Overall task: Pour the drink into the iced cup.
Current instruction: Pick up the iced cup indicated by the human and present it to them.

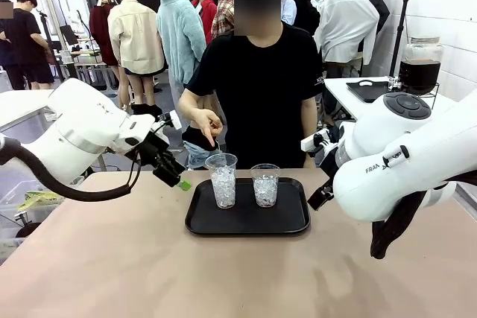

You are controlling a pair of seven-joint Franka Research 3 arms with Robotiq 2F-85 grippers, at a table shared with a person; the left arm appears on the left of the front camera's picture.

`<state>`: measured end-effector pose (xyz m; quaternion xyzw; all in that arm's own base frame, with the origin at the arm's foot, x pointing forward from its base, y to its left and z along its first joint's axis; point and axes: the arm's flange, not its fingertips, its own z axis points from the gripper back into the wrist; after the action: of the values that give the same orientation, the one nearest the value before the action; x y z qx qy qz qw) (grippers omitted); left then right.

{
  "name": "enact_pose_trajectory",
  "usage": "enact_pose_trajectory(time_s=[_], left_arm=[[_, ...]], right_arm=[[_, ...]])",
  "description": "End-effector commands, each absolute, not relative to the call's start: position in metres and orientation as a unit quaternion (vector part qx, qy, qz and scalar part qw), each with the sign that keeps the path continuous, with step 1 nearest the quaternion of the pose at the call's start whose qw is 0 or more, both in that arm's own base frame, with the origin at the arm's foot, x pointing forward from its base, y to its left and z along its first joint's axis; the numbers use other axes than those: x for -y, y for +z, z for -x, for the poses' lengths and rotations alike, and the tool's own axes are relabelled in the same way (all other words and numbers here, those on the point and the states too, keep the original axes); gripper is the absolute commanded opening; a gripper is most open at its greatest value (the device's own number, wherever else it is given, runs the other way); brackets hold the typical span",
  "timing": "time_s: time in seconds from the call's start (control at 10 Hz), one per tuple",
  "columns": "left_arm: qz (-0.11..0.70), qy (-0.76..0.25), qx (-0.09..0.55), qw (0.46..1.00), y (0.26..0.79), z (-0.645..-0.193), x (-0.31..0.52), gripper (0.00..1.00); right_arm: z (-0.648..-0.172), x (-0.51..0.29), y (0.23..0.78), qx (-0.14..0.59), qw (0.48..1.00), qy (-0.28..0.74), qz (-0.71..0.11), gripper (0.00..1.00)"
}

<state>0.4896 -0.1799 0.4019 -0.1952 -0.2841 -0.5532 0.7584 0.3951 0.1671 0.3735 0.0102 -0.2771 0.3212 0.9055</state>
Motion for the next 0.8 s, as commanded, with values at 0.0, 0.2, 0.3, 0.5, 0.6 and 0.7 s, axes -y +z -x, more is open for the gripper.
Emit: enact_pose_trajectory(time_s=[0.0,0.2,0.3,0.5,0.6,0.7], left_arm=[[0.175,-0.578,0.242,0.760,0.346,-0.549,0.157,1.00],[0.166,-0.581,0.247,0.757,0.343,-0.552,0.158,1.00],[0.201,-0.574,0.245,0.755,0.349,-0.524,0.155,1.00],[0.201,-0.574,0.245,0.755,0.349,-0.524,0.155,1.00],[0.201,-0.574,0.245,0.755,0.349,-0.524,0.155,1.00],[0.202,-0.578,0.247,0.752,0.342,-0.534,0.157,1.00]], right_arm=[[-0.395,-0.167,0.373,0.277,0.906,0.321,-0.011,1.00],[-0.395,-0.167,0.373,0.277,0.906,0.321,-0.011,1.00],[-0.395,-0.167,0.373,0.277,0.906,0.321,-0.011,1.00],[-0.395,-0.167,0.373,0.277,0.906,0.321,-0.011,1.00],[-0.395,-0.167,0.373,0.277,0.906,0.321,-0.011,1.00],[-0.395,-0.167,0.373,0.277,0.906,0.321,-0.011,1.00]])
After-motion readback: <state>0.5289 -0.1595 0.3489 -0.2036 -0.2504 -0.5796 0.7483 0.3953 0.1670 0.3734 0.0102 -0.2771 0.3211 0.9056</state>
